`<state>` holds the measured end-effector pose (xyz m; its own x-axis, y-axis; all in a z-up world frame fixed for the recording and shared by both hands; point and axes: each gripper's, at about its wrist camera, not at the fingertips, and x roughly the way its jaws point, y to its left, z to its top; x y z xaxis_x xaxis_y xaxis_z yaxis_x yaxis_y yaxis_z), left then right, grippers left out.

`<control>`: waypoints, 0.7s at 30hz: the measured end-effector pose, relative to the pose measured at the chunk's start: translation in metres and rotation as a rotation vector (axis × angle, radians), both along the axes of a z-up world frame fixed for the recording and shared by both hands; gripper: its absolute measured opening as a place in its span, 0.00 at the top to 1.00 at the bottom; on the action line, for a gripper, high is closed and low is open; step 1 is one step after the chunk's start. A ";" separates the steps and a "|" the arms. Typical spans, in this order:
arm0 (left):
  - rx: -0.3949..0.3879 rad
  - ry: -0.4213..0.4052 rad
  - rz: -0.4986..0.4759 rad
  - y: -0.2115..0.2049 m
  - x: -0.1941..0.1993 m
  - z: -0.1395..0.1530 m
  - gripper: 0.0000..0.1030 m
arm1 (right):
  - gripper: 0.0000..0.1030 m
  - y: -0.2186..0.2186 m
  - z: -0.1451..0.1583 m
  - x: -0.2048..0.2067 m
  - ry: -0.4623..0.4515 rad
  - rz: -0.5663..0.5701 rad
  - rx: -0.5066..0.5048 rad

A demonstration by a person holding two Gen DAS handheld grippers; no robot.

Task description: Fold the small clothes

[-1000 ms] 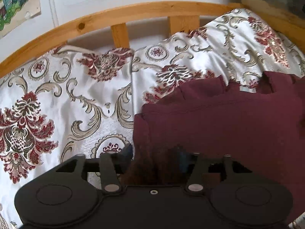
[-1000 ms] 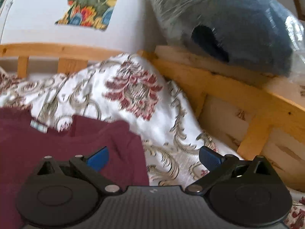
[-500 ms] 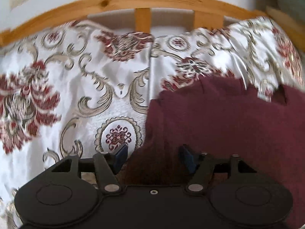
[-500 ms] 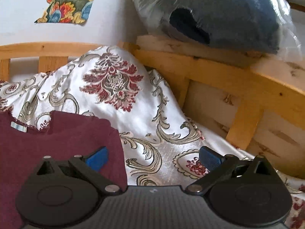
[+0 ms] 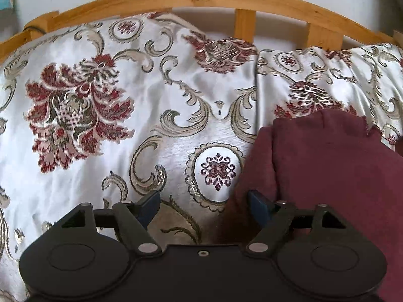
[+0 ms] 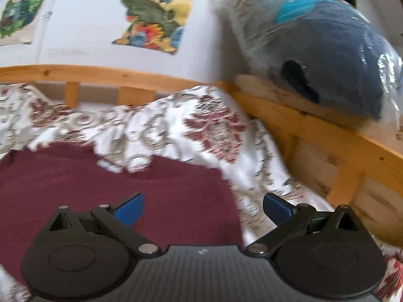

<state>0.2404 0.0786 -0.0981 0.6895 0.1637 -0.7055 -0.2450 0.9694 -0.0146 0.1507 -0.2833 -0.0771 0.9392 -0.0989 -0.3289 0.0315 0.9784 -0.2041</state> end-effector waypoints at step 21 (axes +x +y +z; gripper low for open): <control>-0.017 -0.041 -0.286 -0.049 -0.046 0.015 0.40 | 0.00 0.031 -0.027 -0.001 0.157 0.090 -0.013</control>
